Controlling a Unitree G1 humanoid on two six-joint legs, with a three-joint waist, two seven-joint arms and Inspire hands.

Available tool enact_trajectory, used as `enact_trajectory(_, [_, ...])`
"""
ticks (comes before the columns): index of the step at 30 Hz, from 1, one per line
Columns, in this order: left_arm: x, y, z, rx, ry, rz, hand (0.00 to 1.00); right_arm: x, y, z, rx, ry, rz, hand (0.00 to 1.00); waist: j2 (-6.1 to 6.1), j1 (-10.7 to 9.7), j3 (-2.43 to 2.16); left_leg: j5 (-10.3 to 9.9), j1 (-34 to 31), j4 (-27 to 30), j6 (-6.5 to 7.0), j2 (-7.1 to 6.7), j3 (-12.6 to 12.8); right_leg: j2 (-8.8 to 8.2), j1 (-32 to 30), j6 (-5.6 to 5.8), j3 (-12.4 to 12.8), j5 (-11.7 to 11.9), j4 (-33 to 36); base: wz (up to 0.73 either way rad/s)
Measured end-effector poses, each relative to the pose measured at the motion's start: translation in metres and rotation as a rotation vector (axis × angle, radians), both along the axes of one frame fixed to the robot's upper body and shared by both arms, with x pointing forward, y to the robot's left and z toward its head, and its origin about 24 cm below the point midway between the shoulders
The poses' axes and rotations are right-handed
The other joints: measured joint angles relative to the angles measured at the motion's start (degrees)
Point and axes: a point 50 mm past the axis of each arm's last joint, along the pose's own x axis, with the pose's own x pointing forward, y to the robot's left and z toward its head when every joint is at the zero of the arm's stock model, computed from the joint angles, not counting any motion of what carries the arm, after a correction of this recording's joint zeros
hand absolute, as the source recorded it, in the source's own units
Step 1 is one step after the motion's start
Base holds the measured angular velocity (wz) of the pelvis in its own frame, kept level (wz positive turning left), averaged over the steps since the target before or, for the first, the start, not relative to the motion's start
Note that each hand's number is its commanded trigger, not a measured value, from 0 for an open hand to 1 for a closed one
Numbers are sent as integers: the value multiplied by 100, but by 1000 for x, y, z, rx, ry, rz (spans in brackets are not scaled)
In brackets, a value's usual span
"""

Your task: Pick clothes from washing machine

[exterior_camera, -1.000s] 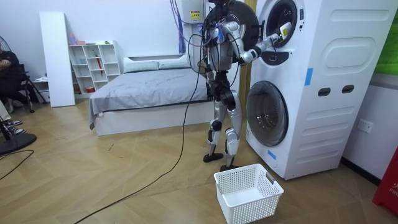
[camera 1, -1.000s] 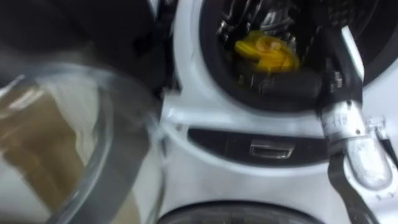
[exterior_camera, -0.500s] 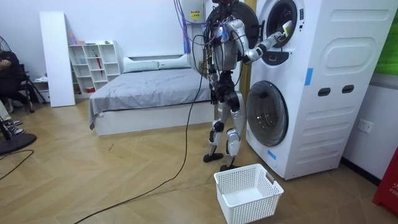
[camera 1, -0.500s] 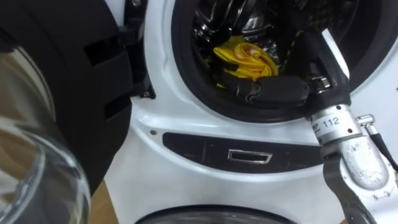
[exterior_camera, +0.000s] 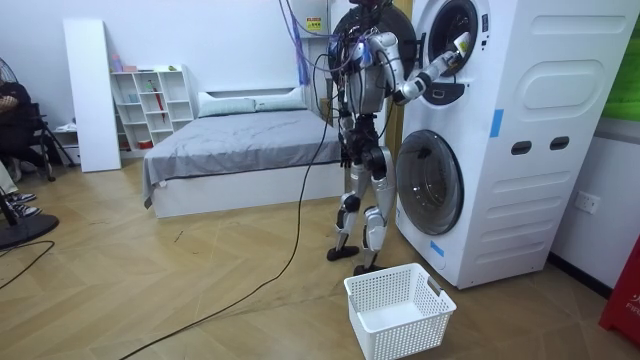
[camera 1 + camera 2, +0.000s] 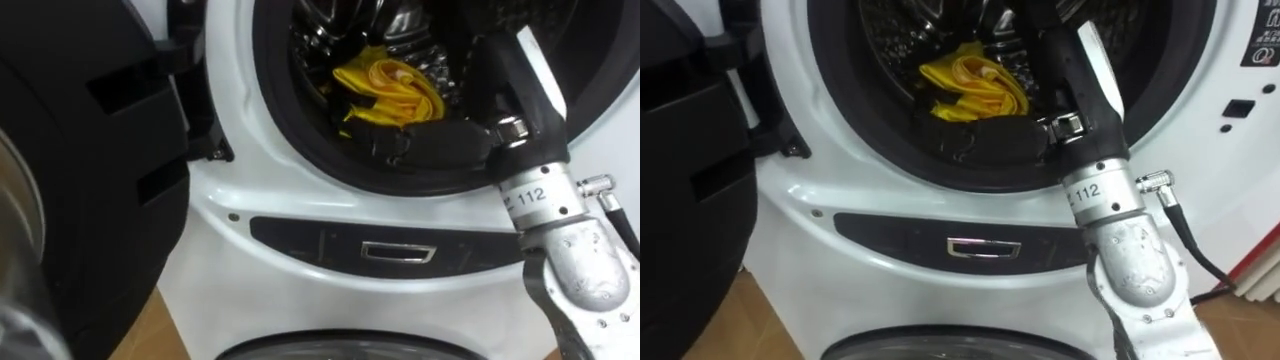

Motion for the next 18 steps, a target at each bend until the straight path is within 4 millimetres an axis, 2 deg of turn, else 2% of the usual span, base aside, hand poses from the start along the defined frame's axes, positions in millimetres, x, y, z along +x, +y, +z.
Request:
enact_trajectory(4, [-3, 1, 0, -5, 4, 36, 0, 1, -4, -4, -24, 28, -21, 0, -69, -50, -38, 2, 73, -1, 1, 4, -27, -14, 104, 2, -19, -2, -13, 3])
enact_trajectory(6, [-3, 2, 0, -3, -2, 53, 0, 2, -10, -2, -92, 14, -56, 0, -123, -56, -45, 2, 82, -24, 1, -3, -47, -16, 104, 5, -4, -3, -7, 3])
enact_trajectory(8, [-5, 5, 1, -8, 7, 67, 0, 5, -15, -6, -207, 34, -93, 0, -231, -33, -31, 2, 87, -16, 0, -6, -54, -15, 114, 4, -16, -3, -1, 0])
enact_trajectory(10, [-7, 5, 1, -12, 16, 81, 0, 11, -17, -8, -239, 61, -109, 0, -288, -60, -12, 2, 92, -4, 0, -6, -88, -20, 144, 4, -71, -4, -2, 10])
enact_trajectory(12, [-8, 7, 1, -9, 23, 104, 0, 17, -20, -9, -260, 94, -119, 0, -375, -114, -11, 4, 76, -14, 3, -17, -165, -59, 165, 5, -152, -5, 0, 17])
enact_trajectory(15, [-13, 12, 2, 2, 27, 146, 0, 29, -28, 1, -374, 104, -161, 0, -516, -121, 30, 13, 58, -10, 16, -41, -170, -87, 160, 9, -157, -7, 4, 2])
enact_trajectory(18, [-17, 17, 4, 19, 48, 139, 0, 43, -41, 13, -532, 110, -257, 0, -597, -71, 21, 22, 52, -14, 25, -53, -176, -89, 148, 12, -159, -7, -1, 0])
